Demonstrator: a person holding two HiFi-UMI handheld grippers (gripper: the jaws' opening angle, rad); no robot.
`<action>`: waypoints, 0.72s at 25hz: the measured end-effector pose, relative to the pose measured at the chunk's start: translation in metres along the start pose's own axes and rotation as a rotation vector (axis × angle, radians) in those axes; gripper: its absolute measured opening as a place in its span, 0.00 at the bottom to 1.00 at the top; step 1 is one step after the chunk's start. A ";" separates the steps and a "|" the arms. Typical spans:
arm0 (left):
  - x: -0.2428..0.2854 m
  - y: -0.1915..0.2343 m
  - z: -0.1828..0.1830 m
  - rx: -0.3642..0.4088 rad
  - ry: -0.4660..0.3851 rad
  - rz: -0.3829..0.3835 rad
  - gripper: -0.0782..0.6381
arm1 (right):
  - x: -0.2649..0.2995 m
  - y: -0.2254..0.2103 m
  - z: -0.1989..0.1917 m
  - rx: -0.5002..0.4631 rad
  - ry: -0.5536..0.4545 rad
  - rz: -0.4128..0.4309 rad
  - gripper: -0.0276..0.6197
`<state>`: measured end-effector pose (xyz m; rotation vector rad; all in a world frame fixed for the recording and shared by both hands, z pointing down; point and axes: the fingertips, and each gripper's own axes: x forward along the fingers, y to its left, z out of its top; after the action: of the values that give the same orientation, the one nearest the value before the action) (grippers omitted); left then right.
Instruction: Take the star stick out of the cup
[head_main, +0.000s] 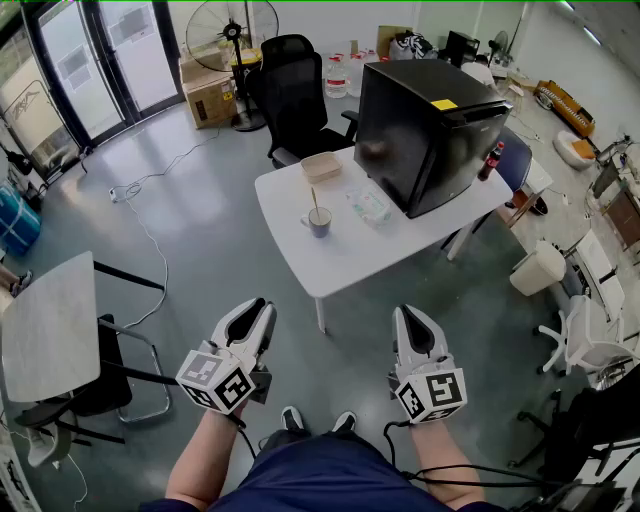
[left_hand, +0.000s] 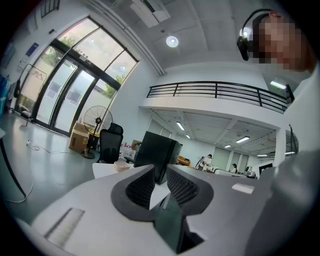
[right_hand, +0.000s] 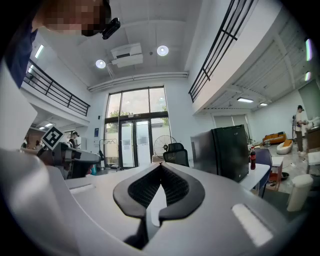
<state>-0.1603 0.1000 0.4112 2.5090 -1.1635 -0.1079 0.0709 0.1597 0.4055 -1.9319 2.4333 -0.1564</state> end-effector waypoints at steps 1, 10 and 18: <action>-0.002 0.005 0.000 -0.004 0.005 -0.001 0.22 | 0.001 0.005 -0.001 -0.001 0.002 -0.001 0.05; -0.012 0.034 0.010 -0.004 0.001 -0.034 0.22 | 0.014 0.037 0.005 -0.024 0.007 -0.008 0.05; -0.019 0.064 0.017 -0.020 0.003 -0.088 0.22 | 0.021 0.065 0.007 -0.044 0.012 -0.057 0.05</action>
<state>-0.2231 0.0716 0.4170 2.5416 -1.0459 -0.1375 0.0032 0.1530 0.3932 -2.0251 2.4106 -0.1182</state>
